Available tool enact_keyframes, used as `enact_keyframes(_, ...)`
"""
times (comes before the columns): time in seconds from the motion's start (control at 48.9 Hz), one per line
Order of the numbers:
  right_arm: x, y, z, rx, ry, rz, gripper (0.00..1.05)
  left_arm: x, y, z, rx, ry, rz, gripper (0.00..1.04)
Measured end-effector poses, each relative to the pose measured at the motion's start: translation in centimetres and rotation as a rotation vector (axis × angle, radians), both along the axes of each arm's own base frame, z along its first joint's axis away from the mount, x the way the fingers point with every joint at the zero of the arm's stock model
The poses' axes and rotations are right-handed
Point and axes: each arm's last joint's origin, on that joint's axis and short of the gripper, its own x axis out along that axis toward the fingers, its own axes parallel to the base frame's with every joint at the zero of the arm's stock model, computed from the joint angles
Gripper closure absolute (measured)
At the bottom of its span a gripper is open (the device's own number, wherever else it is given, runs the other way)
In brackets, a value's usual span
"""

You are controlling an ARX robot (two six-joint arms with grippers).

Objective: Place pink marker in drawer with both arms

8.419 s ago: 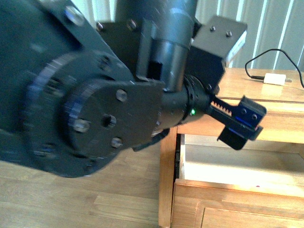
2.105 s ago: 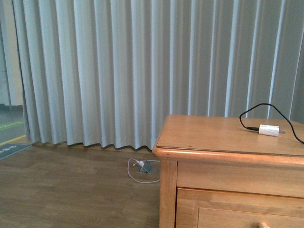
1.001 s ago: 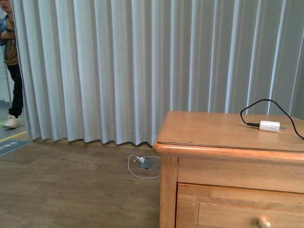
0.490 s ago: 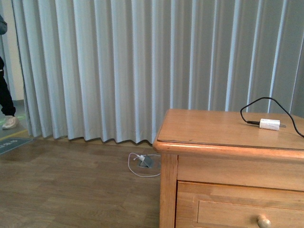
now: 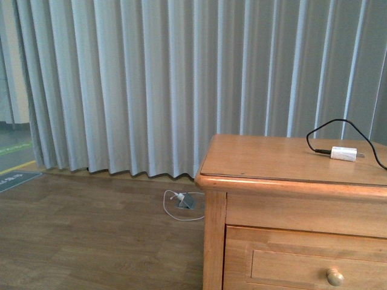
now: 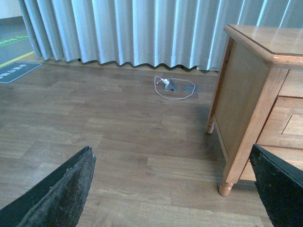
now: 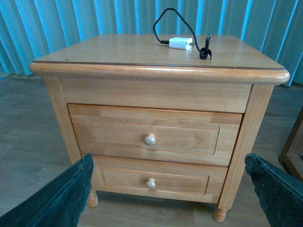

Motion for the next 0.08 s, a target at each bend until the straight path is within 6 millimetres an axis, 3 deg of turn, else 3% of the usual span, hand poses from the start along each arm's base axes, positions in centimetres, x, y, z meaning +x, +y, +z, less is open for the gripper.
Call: enact_keyframes(0.082, 0.00, 0.00, 0.00, 0.000, 0.000, 0.000, 0.08, 0.00, 0.00, 0.00, 0.000, 0.000, 0.000, 0.06)
